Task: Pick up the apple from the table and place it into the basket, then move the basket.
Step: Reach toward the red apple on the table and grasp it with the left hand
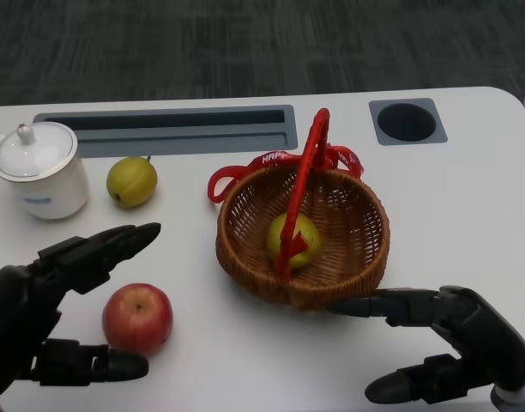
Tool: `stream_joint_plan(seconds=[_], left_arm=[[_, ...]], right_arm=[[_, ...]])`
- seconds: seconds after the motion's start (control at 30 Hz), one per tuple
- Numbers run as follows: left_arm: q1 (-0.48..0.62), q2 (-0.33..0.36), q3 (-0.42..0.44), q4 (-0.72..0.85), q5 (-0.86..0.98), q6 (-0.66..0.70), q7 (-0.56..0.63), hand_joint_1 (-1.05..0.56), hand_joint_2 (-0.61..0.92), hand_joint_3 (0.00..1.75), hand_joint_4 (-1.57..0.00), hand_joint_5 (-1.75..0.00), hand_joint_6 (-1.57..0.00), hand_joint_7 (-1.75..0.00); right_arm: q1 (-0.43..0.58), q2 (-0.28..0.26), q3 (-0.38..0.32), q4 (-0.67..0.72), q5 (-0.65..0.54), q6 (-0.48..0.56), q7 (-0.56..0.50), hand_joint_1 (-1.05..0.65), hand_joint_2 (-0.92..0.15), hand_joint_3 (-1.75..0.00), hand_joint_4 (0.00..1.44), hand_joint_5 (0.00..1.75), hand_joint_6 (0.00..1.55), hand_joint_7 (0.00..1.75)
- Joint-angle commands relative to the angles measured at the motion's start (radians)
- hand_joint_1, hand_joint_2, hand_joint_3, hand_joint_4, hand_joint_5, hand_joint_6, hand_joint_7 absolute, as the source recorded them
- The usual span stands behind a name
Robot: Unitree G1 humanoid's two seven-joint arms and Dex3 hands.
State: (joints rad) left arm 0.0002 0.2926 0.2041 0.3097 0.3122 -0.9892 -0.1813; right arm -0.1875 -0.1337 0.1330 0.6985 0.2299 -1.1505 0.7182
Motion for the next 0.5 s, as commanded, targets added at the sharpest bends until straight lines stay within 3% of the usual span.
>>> stream_joint_plan(seconds=[0.03, 0.5], left_arm=[[-0.069, 0.028, -0.030, 0.117, 0.059, 0.006, 0.073, -0.73, 0.66, 0.00, -0.46, -0.02, -0.42, -0.01], [-0.304, 0.039, -0.242, 0.568, 0.206, 0.108, 0.301, -0.68, 0.62, 0.00, -0.48, -0.02, -0.44, -0.01]], right_arm=[[0.004, -0.014, -0.008, -0.005, 0.012, -0.003, -0.003, -0.36, -0.75, 0.00, 0.76, 0.00, 0.72, 0.00], [0.011, -0.022, -0.009, -0.014, 0.019, -0.002, -0.001, -0.33, -0.72, 0.00, 0.76, 0.00, 0.72, 0.00]])
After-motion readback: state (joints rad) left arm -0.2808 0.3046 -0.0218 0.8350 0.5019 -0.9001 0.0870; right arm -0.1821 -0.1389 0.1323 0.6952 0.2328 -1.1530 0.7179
